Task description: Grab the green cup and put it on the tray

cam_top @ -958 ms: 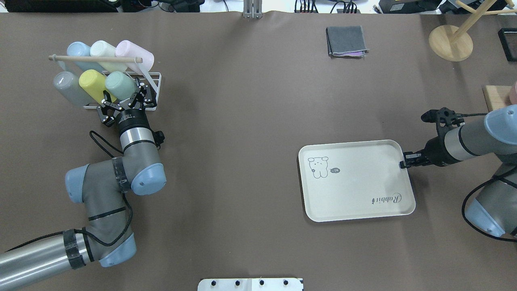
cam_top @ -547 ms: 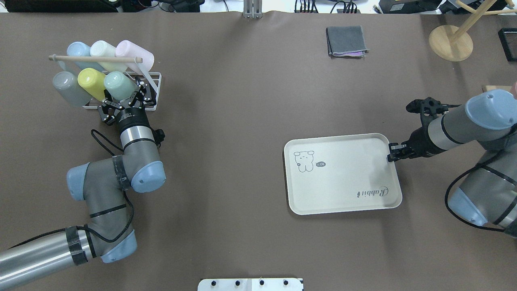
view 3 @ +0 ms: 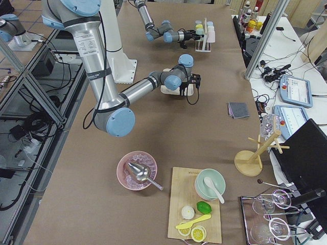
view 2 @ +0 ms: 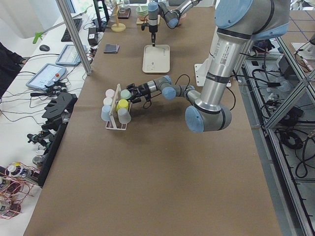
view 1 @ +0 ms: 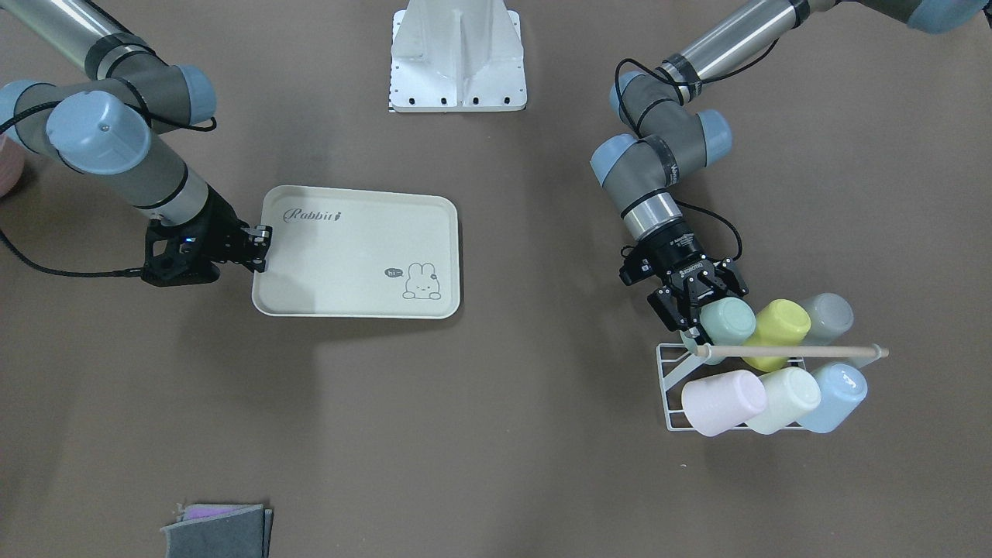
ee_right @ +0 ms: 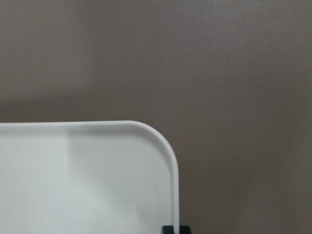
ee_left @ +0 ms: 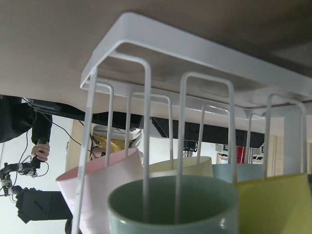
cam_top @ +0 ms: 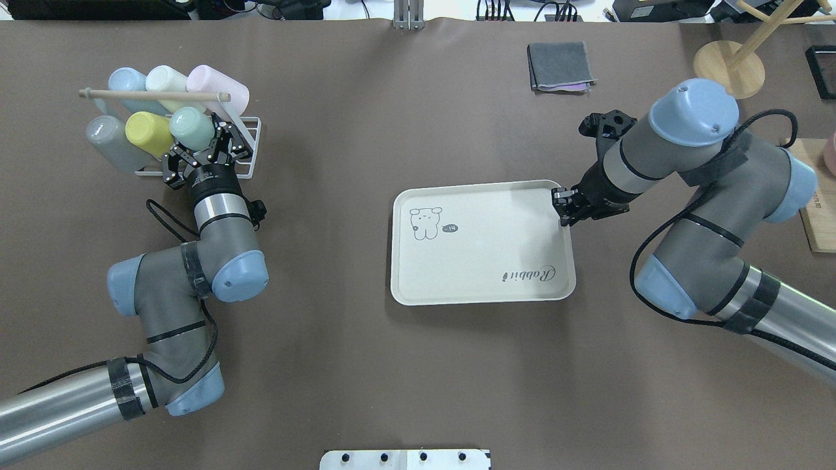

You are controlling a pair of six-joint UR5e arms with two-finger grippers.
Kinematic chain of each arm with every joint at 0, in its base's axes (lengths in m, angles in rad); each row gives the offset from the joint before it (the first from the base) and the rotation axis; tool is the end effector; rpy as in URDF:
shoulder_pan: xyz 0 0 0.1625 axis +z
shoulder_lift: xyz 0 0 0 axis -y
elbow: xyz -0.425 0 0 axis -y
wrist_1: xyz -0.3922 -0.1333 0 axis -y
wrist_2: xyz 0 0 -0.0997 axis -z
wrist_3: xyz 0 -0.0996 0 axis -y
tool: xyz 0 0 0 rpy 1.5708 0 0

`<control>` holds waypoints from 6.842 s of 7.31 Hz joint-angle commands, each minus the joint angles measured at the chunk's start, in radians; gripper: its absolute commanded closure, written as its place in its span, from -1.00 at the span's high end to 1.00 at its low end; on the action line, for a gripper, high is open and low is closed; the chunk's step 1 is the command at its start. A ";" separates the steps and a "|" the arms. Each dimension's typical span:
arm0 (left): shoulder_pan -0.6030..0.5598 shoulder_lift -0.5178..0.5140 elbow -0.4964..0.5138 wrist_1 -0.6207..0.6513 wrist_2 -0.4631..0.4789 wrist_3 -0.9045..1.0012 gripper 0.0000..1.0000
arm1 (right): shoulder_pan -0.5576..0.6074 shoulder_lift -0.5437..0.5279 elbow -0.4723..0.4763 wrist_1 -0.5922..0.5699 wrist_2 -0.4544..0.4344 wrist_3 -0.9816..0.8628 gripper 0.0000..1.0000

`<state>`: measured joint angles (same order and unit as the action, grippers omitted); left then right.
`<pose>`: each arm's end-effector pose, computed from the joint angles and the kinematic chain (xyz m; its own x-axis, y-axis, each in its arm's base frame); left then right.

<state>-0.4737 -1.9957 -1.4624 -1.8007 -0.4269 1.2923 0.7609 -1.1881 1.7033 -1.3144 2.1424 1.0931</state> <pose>0.4803 -0.4979 0.4111 -0.5634 0.4167 0.7134 -0.7953 -0.0397 -0.6049 -0.4014 -0.4919 0.3540 0.6020 0.0393 0.7975 -0.0338 0.9991 -0.0238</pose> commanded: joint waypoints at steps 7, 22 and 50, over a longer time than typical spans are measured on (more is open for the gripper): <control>-0.033 0.015 -0.033 -0.219 0.005 0.266 -0.96 | -0.077 0.242 -0.125 -0.022 -0.137 0.082 -1.00; -0.131 0.129 -0.236 -0.833 -0.048 0.664 -0.95 | -0.152 0.243 -0.189 -0.017 -0.180 0.100 -1.00; -0.053 -0.201 0.244 -1.387 -1.267 -1.892 -1.00 | 0.662 -0.558 0.071 -0.179 0.119 -1.017 1.00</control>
<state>-0.5509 -2.1890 -1.2302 -3.1817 -1.6754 -0.6044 1.3337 -1.7369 1.7689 -1.3814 2.2396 0.1987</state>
